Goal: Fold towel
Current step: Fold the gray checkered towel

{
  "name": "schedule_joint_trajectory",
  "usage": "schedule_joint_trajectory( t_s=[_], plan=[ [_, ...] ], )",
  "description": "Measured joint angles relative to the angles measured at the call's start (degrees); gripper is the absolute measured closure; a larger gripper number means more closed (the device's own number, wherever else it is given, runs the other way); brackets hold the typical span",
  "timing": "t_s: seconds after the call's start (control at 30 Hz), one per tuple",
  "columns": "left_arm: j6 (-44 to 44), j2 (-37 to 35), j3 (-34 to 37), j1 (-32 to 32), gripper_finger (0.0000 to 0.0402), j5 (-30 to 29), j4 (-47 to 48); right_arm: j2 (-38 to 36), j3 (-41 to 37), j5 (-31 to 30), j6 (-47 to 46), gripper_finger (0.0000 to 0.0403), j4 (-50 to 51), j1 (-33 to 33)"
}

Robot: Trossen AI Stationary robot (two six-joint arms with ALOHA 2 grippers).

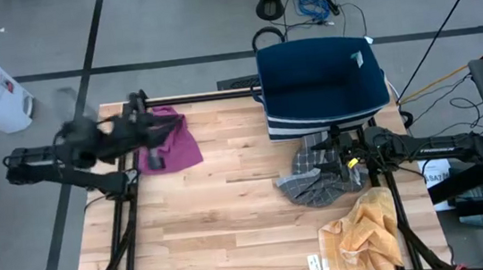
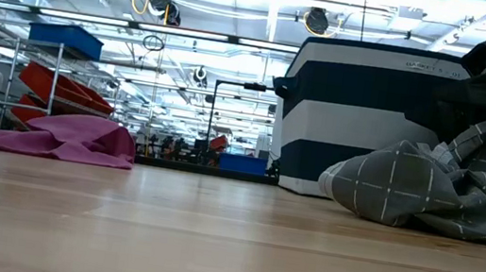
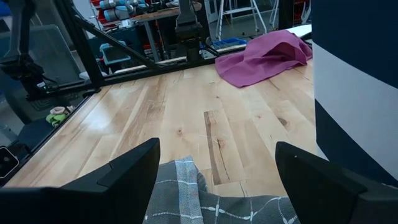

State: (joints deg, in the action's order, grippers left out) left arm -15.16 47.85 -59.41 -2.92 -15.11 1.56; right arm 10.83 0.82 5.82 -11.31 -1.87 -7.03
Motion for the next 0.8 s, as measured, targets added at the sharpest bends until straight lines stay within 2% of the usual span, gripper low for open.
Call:
schedule_joint_trajectory(
  t_s=[0.07,0.13,0.27,0.33,0.4,0.47,0.57,0.67,0.73,0.8],
  plan=[
    [4.1,3.5,-4.9,0.4,0.0351,-2.0,13.8,0.0,0.0,0.0,0.0,0.0096,0.0,0.0],
    [8.2,6.0,-6.1,0.2,0.0351,-1.9,22.5,0.0,0.0,0.0,0.0,0.0096,0.0,0.0],
    [13.9,10.4,-3.8,-1.2,0.0351,-1.4,28.4,0.0,0.0,0.0,0.0,0.0096,0.0,0.0],
    [14.9,13.7,-1.3,-2.1,0.0351,-1.4,26.5,0.0,0.0,0.0,0.0,0.0096,0.0,0.0],
    [14.7,17.3,2.5,-2.7,0.0351,-1.1,18.6,0.0,0.0,0.0,0.0,0.0096,0.0,0.0],
    [13.0,21.1,6.5,-3.0,0.0351,1.8,6.1,0.0,0.0,0.0,0.0,0.0096,0.0,0.0],
    [8.9,28.2,11.9,-2.9,0.0351,7.3,-23.1,0.0,0.0,0.0,0.0,0.0096,0.0,0.0],
    [3.9,35.6,13.8,-2.2,0.0351,11.5,-52.6,0.0,0.0,0.0,0.0,0.0096,0.0,0.0],
    [1.2,38.2,13.7,-1.1,0.0351,12.9,-69.7,0.0,0.0,0.0,0.0,0.0096,0.0,0.0],
    [-0.5,39.2,13.0,0.3,0.0351,13.2,-82.7,0.0,0.0,0.0,0.0,0.0096,0.0,0.0]
  ],
)
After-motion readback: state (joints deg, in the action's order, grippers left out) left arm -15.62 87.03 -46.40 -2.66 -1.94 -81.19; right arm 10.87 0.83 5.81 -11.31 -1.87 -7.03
